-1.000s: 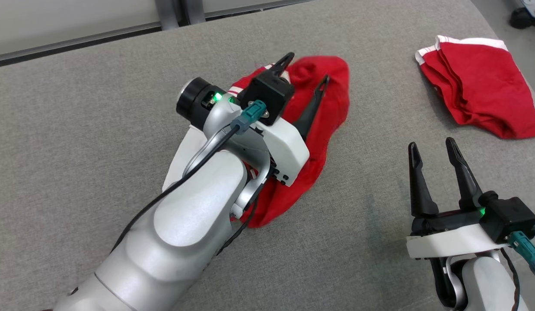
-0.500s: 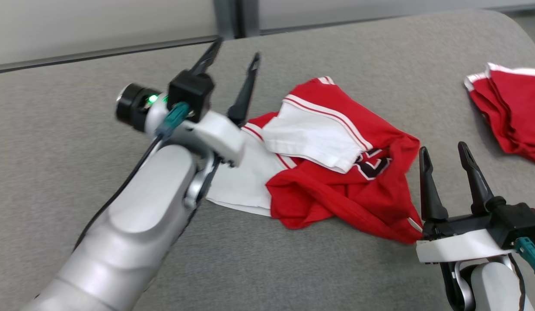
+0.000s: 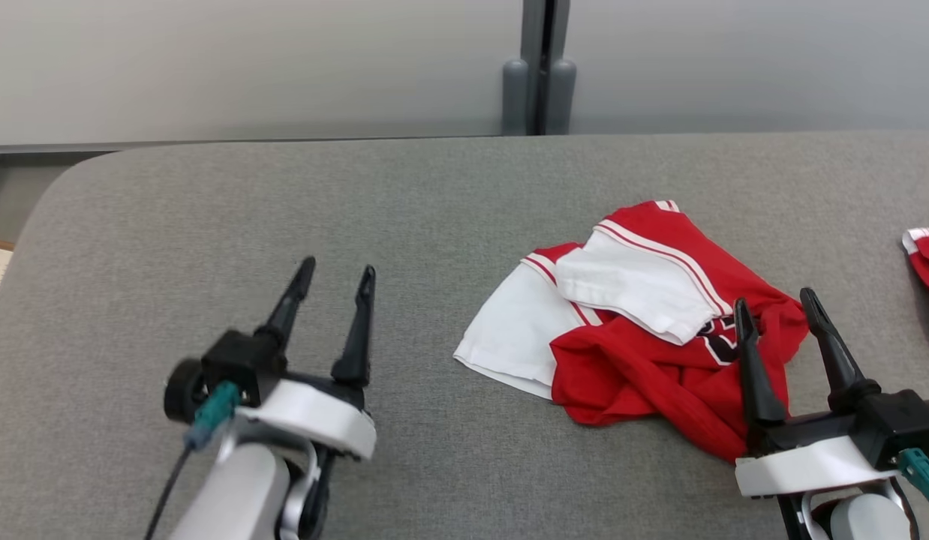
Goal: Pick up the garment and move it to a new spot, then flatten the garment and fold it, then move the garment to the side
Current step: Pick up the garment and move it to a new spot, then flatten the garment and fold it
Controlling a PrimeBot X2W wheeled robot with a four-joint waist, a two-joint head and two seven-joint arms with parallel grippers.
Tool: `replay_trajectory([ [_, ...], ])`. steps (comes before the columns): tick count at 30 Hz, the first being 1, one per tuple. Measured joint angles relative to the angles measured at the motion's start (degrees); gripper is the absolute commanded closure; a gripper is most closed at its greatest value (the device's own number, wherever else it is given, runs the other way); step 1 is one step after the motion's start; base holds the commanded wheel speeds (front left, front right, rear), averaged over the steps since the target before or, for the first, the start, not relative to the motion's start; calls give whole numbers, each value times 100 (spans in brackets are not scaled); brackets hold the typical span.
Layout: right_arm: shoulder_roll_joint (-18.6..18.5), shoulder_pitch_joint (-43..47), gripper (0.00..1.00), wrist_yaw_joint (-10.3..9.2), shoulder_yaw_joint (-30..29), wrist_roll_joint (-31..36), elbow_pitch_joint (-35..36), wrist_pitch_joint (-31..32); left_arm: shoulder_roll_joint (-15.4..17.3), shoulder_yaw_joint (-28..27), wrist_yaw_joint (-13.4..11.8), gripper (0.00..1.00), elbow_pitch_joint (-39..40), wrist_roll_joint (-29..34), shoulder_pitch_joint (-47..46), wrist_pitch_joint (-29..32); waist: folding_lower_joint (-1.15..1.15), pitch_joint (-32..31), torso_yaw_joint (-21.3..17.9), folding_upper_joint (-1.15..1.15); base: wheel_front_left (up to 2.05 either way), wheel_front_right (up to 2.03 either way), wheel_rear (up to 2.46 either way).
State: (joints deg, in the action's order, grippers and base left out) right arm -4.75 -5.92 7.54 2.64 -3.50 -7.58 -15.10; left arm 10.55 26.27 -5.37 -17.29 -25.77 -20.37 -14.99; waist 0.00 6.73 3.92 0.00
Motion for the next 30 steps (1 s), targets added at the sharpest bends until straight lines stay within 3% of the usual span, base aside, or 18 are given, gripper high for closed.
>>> replay_trajectory([
  [4, 14, 140, 0, 0, 0, -13, -8, 0, -379, -483, 225, 0, 426, 335, 714, 0, 0, -135, 128, 0, 0, 0, 0],
  [11, 57, 219, 0, 0, 41, -35, -40, -1, -656, -934, 485, 0, 572, 1051, 1247, 0, 0, -202, 149, 0, 0, 0, 0],
  [21, 78, 218, 0, 0, 79, -38, -68, 0, -764, -1303, 734, 0, 447, 1210, 1301, 0, 0, -239, 96, 0, 0, 0, 0],
  [30, 91, 219, 0, 0, 109, -41, -109, -1, -771, -1228, 733, 0, 445, 1105, 1301, 0, 0, -267, 113, 0, 0, 0, 0],
])
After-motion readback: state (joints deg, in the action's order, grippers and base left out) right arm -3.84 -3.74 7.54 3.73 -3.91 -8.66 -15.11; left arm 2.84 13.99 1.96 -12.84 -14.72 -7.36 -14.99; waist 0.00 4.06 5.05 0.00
